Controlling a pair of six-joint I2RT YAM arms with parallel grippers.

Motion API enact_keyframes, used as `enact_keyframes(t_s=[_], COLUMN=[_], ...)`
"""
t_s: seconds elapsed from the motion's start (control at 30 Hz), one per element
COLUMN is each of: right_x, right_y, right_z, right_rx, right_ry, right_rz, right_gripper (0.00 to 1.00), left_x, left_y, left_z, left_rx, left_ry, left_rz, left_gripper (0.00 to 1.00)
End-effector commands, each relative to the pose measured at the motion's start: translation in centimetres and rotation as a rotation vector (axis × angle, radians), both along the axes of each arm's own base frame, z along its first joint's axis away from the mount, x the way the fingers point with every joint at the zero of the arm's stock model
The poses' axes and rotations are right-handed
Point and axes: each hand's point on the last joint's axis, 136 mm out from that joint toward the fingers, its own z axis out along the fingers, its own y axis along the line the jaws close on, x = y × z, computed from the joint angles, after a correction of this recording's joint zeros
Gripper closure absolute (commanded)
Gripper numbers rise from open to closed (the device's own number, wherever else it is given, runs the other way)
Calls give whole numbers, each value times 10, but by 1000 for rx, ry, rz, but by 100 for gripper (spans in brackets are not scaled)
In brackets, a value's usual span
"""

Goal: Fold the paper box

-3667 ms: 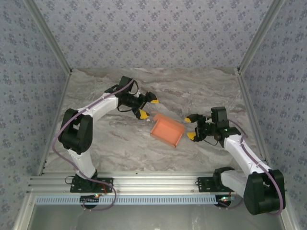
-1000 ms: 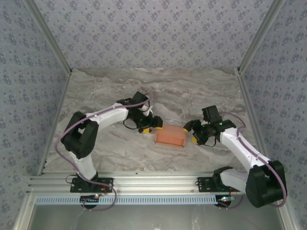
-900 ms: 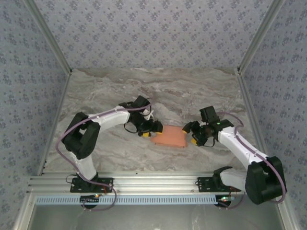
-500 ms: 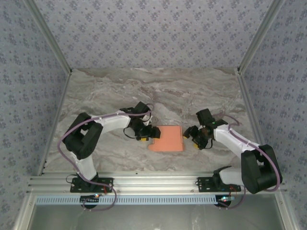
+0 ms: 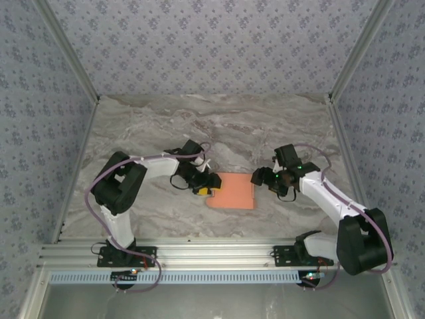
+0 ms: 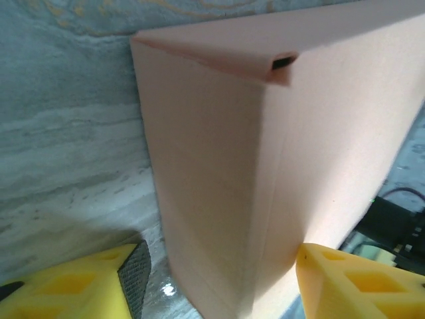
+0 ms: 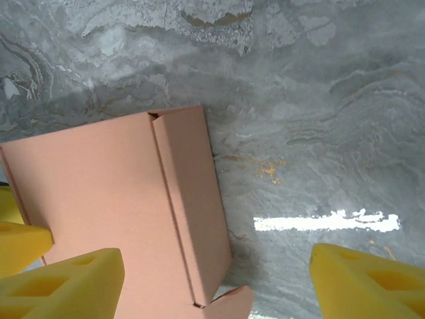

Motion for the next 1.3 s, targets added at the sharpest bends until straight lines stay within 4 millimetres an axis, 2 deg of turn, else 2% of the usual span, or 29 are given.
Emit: enact_keyframes(t_s=[0.0, 0.1, 0.2, 0.37, 0.47, 0.57, 0.8, 0.97, 1.27], right_x=[-7, -10, -10, -4, 0, 3, 4, 6, 10], right_y=[12, 20, 24, 27, 30, 32, 31, 31, 45], right_z=[4, 12, 16, 5, 2, 0, -6, -10, -12], right_rx=[177, 327, 405, 415, 430, 441, 444, 451, 522], right_ry=[-20, -45, -45, -2, 16, 30, 39, 43, 35], right_rz=[62, 82, 100, 109, 114, 119, 129, 128, 186], right_gripper=[22, 20, 19, 19, 19, 19, 19, 19, 17], left_x=[-9, -12, -11, -7, -4, -4, -6, -2, 0], left_y=[18, 23, 23, 26, 27, 29, 35, 40, 40], left_z=[-38, -40, -44, -56, -54, -56, -73, -70, -73], left_rx=[39, 27, -25, -52, -87, -110, -142, -181, -201], left_ry=[90, 94, 113, 112, 92, 70, 93, 72, 77], left_rz=[37, 26, 51, 84, 97, 88, 117, 144, 147], left_gripper=[40, 40, 43, 51, 56, 59, 67, 69, 70])
